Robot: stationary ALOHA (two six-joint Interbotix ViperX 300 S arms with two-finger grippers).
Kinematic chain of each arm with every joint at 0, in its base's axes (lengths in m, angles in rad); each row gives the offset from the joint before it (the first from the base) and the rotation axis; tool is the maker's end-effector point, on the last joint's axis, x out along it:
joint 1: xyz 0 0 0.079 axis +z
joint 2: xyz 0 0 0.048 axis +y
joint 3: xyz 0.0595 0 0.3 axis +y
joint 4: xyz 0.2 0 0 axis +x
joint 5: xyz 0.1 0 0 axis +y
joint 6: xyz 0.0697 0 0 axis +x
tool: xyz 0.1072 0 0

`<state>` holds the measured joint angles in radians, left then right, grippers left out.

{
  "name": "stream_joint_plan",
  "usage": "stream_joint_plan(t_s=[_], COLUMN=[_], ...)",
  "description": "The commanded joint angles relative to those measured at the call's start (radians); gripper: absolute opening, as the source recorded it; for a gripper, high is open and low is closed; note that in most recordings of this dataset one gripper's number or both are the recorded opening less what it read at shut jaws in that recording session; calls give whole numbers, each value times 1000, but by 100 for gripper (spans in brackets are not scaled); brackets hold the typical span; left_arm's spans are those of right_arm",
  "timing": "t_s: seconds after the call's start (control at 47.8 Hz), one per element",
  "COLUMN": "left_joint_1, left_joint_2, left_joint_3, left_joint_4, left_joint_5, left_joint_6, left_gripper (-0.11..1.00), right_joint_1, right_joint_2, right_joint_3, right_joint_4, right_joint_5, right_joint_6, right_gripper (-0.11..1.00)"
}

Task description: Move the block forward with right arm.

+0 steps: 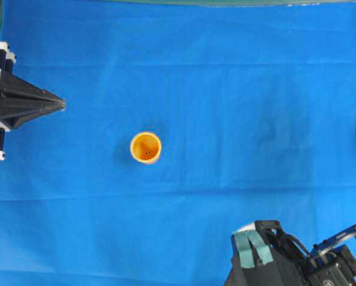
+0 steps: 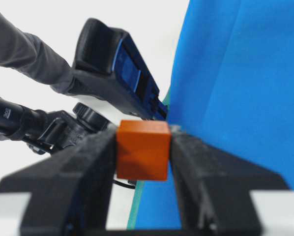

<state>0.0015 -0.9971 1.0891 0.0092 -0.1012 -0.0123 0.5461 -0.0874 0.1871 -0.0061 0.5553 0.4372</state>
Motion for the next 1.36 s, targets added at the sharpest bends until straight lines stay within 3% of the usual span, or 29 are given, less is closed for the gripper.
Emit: stream_joint_plan(t_s=[0.0,1.338], left_joint_1=[0,0], left_joint_2=[5,5], left_joint_3=[-35,-35], left_joint_4=[3,3], left_joint_5=[-9,-9], left_joint_6=[-2,-2], left_gripper=[1,1], right_joint_1=[5,5], right_joint_2=[-12,-12], right_joint_3=[-26,-28], right_joint_4=[-3,12], right_joint_5=[-6,-95], right_joint_6=[0,6], right_gripper=[41,41])
